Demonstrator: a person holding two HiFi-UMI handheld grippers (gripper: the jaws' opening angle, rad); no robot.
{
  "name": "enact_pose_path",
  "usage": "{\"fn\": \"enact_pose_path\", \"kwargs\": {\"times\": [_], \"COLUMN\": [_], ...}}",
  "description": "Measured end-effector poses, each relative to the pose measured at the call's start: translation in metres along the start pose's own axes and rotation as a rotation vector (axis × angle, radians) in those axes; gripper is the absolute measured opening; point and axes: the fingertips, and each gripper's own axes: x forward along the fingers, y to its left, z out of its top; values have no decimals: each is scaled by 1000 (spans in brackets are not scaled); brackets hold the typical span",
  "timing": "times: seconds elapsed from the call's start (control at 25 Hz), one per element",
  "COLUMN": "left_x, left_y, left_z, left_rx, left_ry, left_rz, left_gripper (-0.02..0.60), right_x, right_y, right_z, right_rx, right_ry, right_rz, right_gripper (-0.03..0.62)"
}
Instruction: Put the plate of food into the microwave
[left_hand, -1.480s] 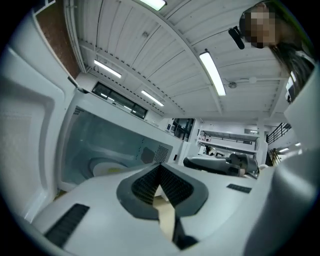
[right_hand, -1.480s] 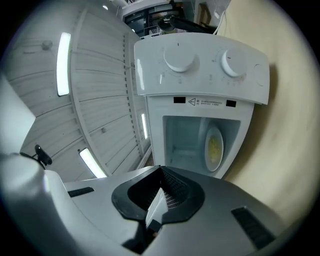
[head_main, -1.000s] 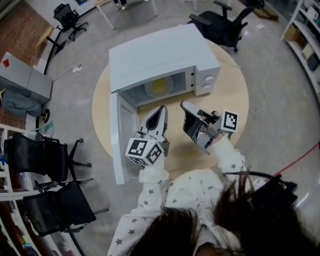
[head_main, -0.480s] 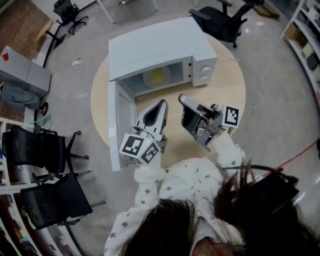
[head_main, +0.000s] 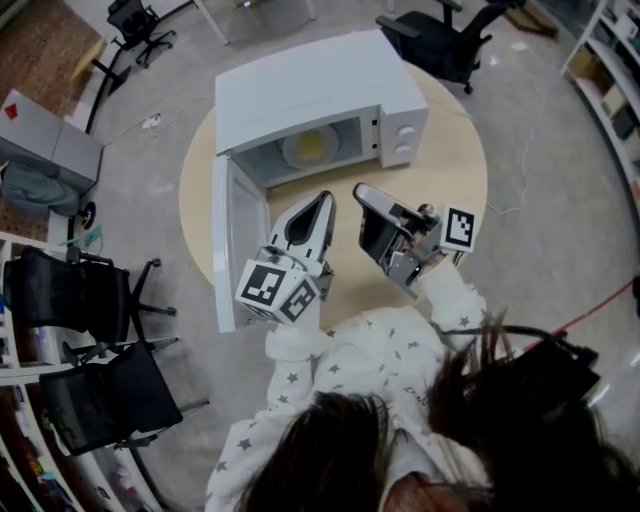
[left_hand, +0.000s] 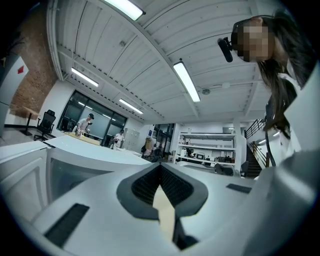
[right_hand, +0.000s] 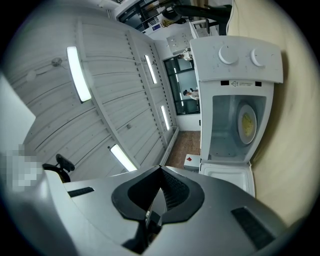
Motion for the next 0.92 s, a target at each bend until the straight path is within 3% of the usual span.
{"fn": "enact_pose_path", "kwargs": {"times": [0.92], "left_x": [-5], "left_y": [-7], "left_z": [-2], "left_rx": [-16], "left_ry": [-4], "left_rz": [2], "left_gripper": [-3], "right_x": [-7], "right_y": [-1], "right_z": [-2], "right_rx": [14], "right_ry": [-3], "right_rz": [0], "right_gripper": [6]}}
